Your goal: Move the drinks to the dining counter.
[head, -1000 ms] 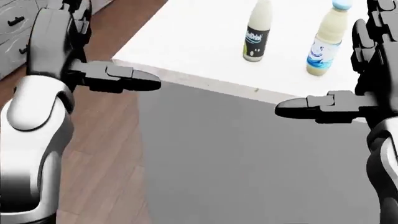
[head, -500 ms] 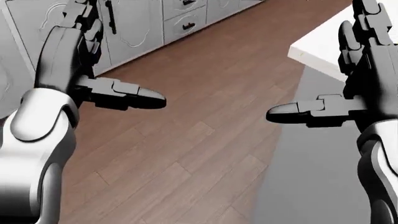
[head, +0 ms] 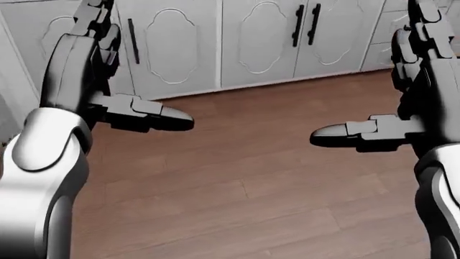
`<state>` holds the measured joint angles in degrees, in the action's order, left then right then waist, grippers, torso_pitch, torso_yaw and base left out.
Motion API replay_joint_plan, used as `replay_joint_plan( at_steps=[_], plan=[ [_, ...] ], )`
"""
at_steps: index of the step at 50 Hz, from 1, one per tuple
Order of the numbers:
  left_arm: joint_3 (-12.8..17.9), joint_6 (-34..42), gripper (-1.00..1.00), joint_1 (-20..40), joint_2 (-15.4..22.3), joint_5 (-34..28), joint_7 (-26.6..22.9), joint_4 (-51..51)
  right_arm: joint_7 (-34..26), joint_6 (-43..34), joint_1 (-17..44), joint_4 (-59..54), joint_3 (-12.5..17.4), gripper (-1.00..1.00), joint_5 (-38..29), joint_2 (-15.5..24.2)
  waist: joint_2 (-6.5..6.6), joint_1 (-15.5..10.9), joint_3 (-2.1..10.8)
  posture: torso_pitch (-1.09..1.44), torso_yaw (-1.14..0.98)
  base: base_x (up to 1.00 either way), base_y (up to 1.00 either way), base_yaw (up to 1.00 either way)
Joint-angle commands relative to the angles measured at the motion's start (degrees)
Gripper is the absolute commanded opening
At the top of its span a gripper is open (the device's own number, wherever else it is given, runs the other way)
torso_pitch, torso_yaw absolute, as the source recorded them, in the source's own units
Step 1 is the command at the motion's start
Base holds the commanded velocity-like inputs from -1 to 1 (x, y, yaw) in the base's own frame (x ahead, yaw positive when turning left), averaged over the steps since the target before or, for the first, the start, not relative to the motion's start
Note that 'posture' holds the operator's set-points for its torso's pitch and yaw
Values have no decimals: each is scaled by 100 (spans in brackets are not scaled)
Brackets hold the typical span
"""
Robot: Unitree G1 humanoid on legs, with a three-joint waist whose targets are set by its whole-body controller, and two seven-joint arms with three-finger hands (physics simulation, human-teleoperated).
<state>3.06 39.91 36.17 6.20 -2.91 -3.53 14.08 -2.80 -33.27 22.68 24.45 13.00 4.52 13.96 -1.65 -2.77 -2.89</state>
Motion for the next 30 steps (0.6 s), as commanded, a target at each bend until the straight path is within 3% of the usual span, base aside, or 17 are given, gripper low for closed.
replay_joint_plan(
  at_steps=[1, 4, 5, 6, 7, 8, 9, 11, 14, 16, 18, 19, 21, 24, 25, 28, 30],
  plan=[
    [-25, -200, 100, 166, -2, 16, -27, 164, 42, 200, 104, 135, 73, 100, -29, 65, 16, 56, 85, 0, 0, 0, 0, 100],
    [-24, -247, 100, 146, -8, 12, -37, 132, 38, 196, 109, 141, 79, 100, -13, 65, -191, 98, 98, 0, 0, 0, 0, 100],
    [-21, -245, 100, 161, -4, 11, -41, 121, 40, 156, 136, 157, 79, 100, -8, 77, -314, 105, 128, 0, 0, 0, 0, 100],
    [-19, -220, 100, 178, -5, 13, -43, 134, 46, 119, 164, 171, 86, 100, 0, 87, -534, 139, 220, 0, 0, 0, 0, 100],
    [-22, -224, 100, 188, -3, 9, -45, 118, 59, 132, 178, 152, 94, 100, 4, 90, -410, 134, 215, 0, 0, 0, 0, 100],
    [-22, -200, 100, 196, -4, 9, -46, 138, 55, 128, 175, 152, 89, 100, 4, 98, -410, 133, 146, 0, 0, 0, 0, 100],
    [-20, -198, 100, 196, -5, 9, -45, 143, 45, 109, 173, 157, 80, 100, -5, 112, -432, 127, 164, 0, 0, 0, 0, 75],
    [-31, -173, 100, 194, -12, 1, -40, 165, 46, 102, 177, 164, 98, 100, 0, 116, -341, 96, 253, 0, 0, 0, 0, 71],
    [-36, -194, 100, 185, -20, -7, -45, 146, 86, -6, 194, 209, 95, 100, -11, 109, -189, 203, 171, 0, 0, 0, 0, 16],
    [-33, -196, 100, 168, -19, -12, -49, 156, 89, -22, 187, 231, 83, 100, -46, 128, -46, 266, 144, 0, 0, 0, 0, 0],
    [-26, -179, 100, 162, -23, -7, -47, 188, 72, 2, 190, 216, 37, 100, -119, 139, 220, 323, 190, 0, 0, 0, 0, 0],
    [-30, -181, 100, 151, -23, -7, -48, 198, 56, -1, 191, 229, 24, 100, -150, 138, 269, 374, 214, 0, 0, 0, 0, 0],
    [-15, -178, 100, 143, -17, 2, -50, 211, 27, -6, 204, 226, 18, 100, -192, 134, 237, 298, 238, 0, 0, 15, 0, 0],
    [-12, -182, 100, 104, -14, 15, -51, 245, 1, -33, 196, 270, -1, 100, -241, 112, 233, 225, 33, 0, 0, 40, 0, 0],
    [-9, -176, 100, 103, -11, 17, -51, 254, -4, -47, 202, 285, -2, 100, -252, 106, 194, 210, 30, 0, 0, 45, 0, 0],
    [-14, -195, 100, 87, -10, 21, -52, 252, -35, -43, 203, 286, -6, 100, -292, 102, 1, 172, -6, 0, 0, 45, 0, 0],
    [-17, -176, 100, 96, -15, 23, -50, 265, -46, -33, 213, 268, 3, 100, -303, 97, -205, 149, 4, 0, 0, 46, 0, 0]
  ],
)
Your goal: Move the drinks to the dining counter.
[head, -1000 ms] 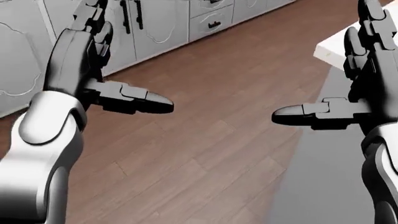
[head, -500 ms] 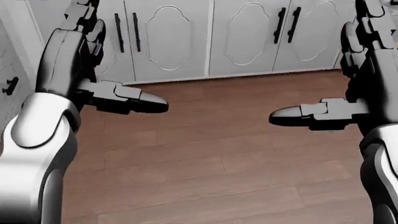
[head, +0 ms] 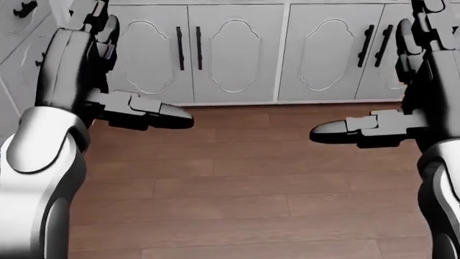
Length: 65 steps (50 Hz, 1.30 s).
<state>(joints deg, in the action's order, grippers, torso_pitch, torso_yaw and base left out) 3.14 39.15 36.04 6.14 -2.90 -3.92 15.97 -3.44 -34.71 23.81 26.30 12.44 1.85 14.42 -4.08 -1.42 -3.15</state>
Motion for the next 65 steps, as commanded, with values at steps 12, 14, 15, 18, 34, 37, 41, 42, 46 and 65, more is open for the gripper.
replay_joint_plan(
  at_steps=[12, 14, 15, 18, 34, 37, 41, 42, 46, 65],
  plan=[
    [-39, -71, 100, 100, -18, 20, -22, 128, -31, 188, 63, 65, 78, 100, -41, 31, 526, 188, 151, 0, 0, 46, 0, 0],
    [-47, -58, 100, 92, -16, 15, -28, 155, -33, 164, 68, 89, 82, 100, -40, 35, 912, 201, 279, 0, 0, 46, 0, 0],
    [-41, -46, 100, 97, -14, 16, -33, 168, -35, 155, 71, 103, 86, 100, -35, 37, 659, 119, 136, 0, 0, 46, 0, 0],
    [-42, -52, 100, 99, -19, 15, -32, 163, -61, 100, 80, 143, 119, 100, 56, 17, 727, 82, 153, 0, 0, 46, 0, 0],
    [-86, 86, 100, 138, -54, -37, -62, 297, 101, -11, 79, 120, 149, 100, 558, 46, 172, 10, 225, 0, 0, 9, 0, 88],
    [-91, 95, 100, 131, -63, -40, -60, 322, 109, -74, 91, 177, 158, 100, 573, 62, 380, 22, 173, 0, 0, 1, 0, 100],
    [-83, 87, 100, 111, -62, -37, -72, 342, 112, -76, 79, 193, 149, 100, 564, 61, 746, -78, 278, 0, 0, 0, 0, 100],
    [-85, 108, 100, 114, -63, -39, -71, 362, 115, -86, 82, 204, 149, 100, 565, 59, 743, -77, 262, 0, 0, 1, 0, 100],
    [-81, 142, 100, 124, -52, -43, -82, 392, 108, -70, 89, 191, 140, 100, 565, 53, 422, -182, 287, 0, 0, 1, 0, 100],
    [-68, 238, 100, 149, -50, -20, -78, 518, 84, -151, 166, 241, 105, 100, 538, 57, 437, 48, 209, 0, 0, 1, 0, 100]
  ],
)
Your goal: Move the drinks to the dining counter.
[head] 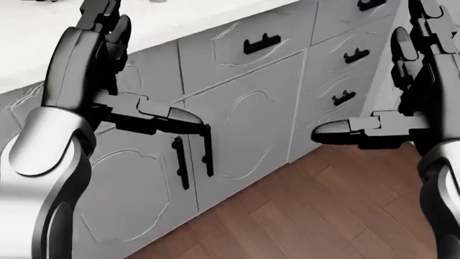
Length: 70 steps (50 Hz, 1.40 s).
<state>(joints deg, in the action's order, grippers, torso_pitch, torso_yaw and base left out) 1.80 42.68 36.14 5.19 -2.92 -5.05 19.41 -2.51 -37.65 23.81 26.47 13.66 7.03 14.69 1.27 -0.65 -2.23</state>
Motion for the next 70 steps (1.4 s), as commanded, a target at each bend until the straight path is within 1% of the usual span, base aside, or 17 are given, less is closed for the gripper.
replay_joint_plan(
  at_steps=[1, 3, 5, 14, 17, 18, 22, 26, 30, 39, 42, 44, 54, 57, 59, 62, 70],
  plan=[
    [61, -100, 100, 129, 44, -17, 38, 199, -1, 98, 171, 269, -23, 100, 24, 27, -7, -32, 130, 0, 0, 1, 0, 100],
    [58, -144, 100, 94, 42, -16, 40, 178, -16, 176, 107, 246, -45, 100, 3, -4, 326, -61, 222, 0, 0, 1, 0, 100],
    [56, -176, 100, 82, 51, -21, 32, 165, -21, 171, 96, 254, -45, 100, -3, -11, 235, -110, 178, 0, 0, 1, 0, 100],
    [65, -187, 100, 80, 48, -12, 36, 161, -37, 194, 110, 236, -58, 100, -27, -28, -408, -155, 41, 0, 0, 1, 0, 100],
    [44, -122, 100, 78, 40, -25, 34, 236, 14, 175, 131, 228, -35, 100, -29, -33, -885, -3, 166, 0, 0, 1, 0, 80],
    [47, -109, 100, 90, 42, -25, 29, 245, 39, 198, 130, 181, -39, 100, -72, -17, -634, 79, 54, 0, 0, 0, 0, 0],
    [40, -35, 100, 115, 44, -37, 20, 323, 59, 167, 144, 184, -78, 100, -154, -8, -510, 4, 109, 0, 0, 0, 0, 0],
    [46, -38, 100, 113, 47, -42, 7, 325, 44, 117, 151, 205, -67, 100, -138, -29, -179, 73, 113, 0, 0, 0, 0, 0],
    [61, -66, 100, 124, 58, -40, -2, 297, 84, -131, 224, 304, 84, 100, 243, -167, -203, 29, 268, 0, 0, 0, 0, 4],
    [63, -19, 100, 219, 78, -47, -17, 258, 435, -54, 287, 258, 155, 100, 626, 26, -35, -2, 80, 0, 0, 0, 1, 78],
    [58, 77, 100, 270, 92, -63, -29, 323, 492, -26, 282, 268, 127, 100, 681, 79, -52, 27, 328, 0, 0, 7, -1, 0],
    [32, 36, 100, 273, 102, -76, -62, 305, 532, -51, 298, 342, 175, 100, 758, 89, 67, -6, 16, 0, 0, 39, -13, 0],
    [32, 69, 100, 305, 86, -148, -117, 318, 700, 65, 279, 369, 272, 100, 897, 213, -176, -108, -23, 0, 0, 48, -14, 0],
    [26, 85, 100, 295, 76, -160, -119, 339, 731, 45, 269, 401, 287, 100, 929, 226, -385, -176, 13, 0, 0, 54, -14, 0],
    [26, 115, 100, 301, 75, -166, -123, 367, 739, 65, 260, 390, 276, 100, 920, 235, -746, -172, 101, 0, 0, 54, -14, 0],
    [26, 137, 100, 299, 73, -173, -124, 392, 746, 34, 279, 410, 287, 100, 930, 261, -629, -124, -11, 0, 0, 53, -14, 0],
    [51, 141, 100, 260, 74, -155, -123, 435, 703, 114, 235, 378, 191, 100, 780, 231, -348, 10, 59, 0, 0, 54, -9, 0]
  ],
)
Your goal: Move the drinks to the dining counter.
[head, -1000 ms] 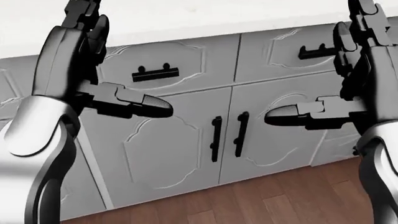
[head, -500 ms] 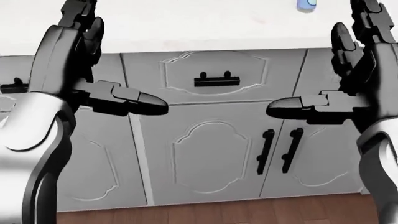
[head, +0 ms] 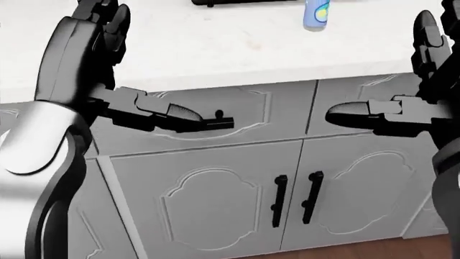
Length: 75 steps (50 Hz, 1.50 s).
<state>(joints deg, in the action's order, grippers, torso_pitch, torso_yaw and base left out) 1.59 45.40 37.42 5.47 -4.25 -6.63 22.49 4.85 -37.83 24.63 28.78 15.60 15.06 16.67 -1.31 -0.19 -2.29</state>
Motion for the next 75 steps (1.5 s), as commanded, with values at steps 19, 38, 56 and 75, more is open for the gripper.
replay_joint_plan(
  at_steps=[19, 38, 56, 75],
  plan=[
    [112, -108, 100, 135, 113, 32, 44, 165, -44, 154, 211, 134, 41, 100, -81, 16, -150, -186, 165, 0, 0, 49, 0, 0],
    [141, 2, 100, -17, 131, 116, 76, 465, -6, 95, 168, 250, 96, 100, -120, 56, 465, -91, 368, 0, 0, -11, 0, 0],
    [179, 3, 100, -74, 151, 148, 107, 536, 35, 111, 245, 173, 30, 100, -235, 51, 5, 60, 110, 0, 0, -28, 0, 0],
    [196, -168, 100, -151, 173, 177, 115, 429, 660, 185, 962, -1087, -418, 100, -849, -204, 92, -24, 262, 0, 0, 0, 0, 0]
  ],
)
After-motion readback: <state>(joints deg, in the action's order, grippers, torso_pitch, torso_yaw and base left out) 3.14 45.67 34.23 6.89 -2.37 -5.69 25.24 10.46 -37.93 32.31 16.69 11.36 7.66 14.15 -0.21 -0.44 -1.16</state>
